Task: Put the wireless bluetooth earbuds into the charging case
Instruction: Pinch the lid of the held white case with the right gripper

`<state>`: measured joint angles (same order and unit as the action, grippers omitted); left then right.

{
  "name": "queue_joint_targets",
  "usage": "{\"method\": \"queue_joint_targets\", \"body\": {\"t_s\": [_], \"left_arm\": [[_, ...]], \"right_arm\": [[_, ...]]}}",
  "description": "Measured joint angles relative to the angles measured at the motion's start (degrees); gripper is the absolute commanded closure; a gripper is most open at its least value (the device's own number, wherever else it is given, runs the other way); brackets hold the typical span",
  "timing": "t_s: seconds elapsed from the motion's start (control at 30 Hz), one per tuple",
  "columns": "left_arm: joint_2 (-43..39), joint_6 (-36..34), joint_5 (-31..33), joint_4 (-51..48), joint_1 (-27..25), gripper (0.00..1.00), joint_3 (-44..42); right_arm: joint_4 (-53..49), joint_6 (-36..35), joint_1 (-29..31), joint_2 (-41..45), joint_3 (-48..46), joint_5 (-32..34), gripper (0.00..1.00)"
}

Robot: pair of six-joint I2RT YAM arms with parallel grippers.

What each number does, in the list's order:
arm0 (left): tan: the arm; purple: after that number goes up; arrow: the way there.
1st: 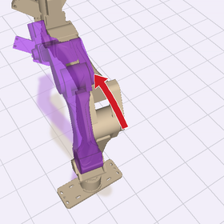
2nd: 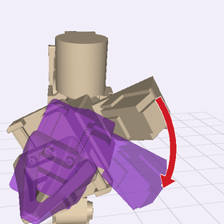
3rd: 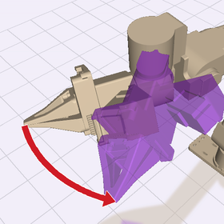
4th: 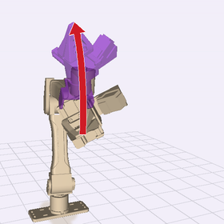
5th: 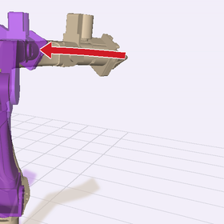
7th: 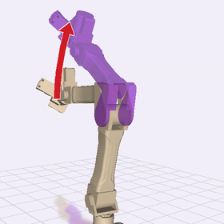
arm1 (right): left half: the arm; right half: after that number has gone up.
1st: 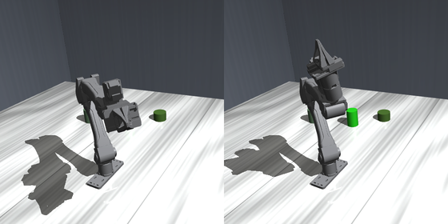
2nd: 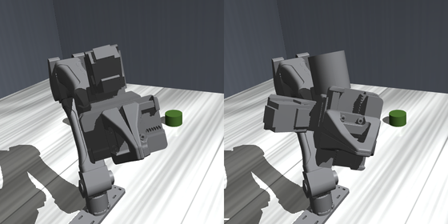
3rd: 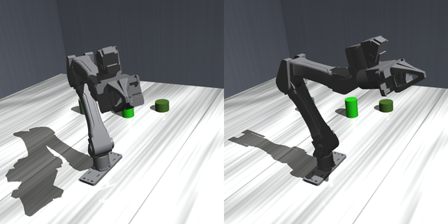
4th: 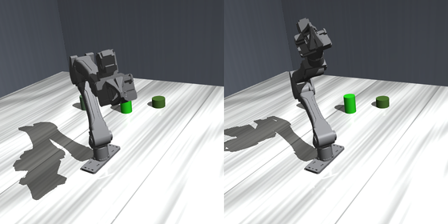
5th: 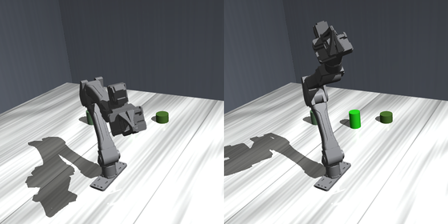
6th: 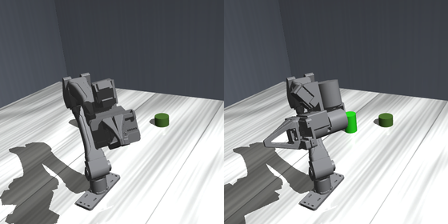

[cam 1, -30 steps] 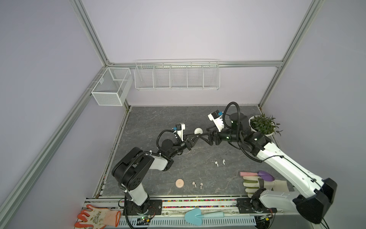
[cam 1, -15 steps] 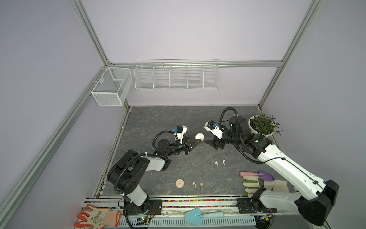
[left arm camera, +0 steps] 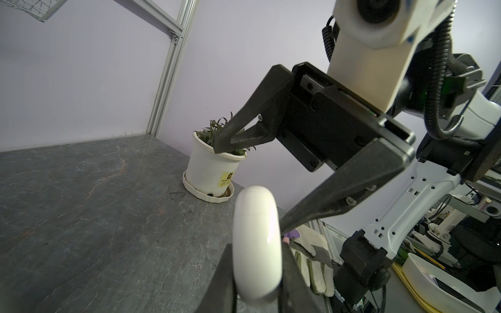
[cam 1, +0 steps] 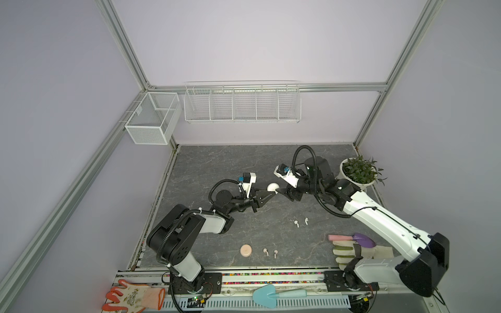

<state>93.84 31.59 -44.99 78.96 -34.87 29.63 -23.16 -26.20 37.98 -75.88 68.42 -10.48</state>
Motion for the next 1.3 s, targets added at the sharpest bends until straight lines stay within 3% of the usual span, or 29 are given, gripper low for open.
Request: {"method": "queue_joint_targets", "body": {"t_s": [0.27, 0.77, 1.0, 1.2, 1.3], "left_arm": [[0.04, 0.00, 0.33, -0.09, 0.11, 1.00, 0.00], [0.00, 0.11, -0.50, 0.02, 0.09, 1.00, 0.00], [-0.87, 0.87, -1.31, 0.02, 0.00, 1.00, 0.02], [-1.60, 2.05, -1.44, 0.02, 0.00, 1.00, 0.39], [-1.68, 2.75, -1.60, 0.04, 0.00, 1.00, 0.98]], "right_arm": [[0.57, 0.68, -0.02, 0.00, 0.42, 2.08, 0.30], [0.72, 4.87, -1.33, -2.36, 4.55, 2.80, 0.19], [-0.85, 13.84, -7.13, -4.46, 8.20, -6.93, 0.19], [6.62, 29.81, -15.61, -3.04, 2.21, -27.02, 0.19], [11.37, 35.85, -16.46, -2.62, -2.14, -33.77, 0.20]]}}
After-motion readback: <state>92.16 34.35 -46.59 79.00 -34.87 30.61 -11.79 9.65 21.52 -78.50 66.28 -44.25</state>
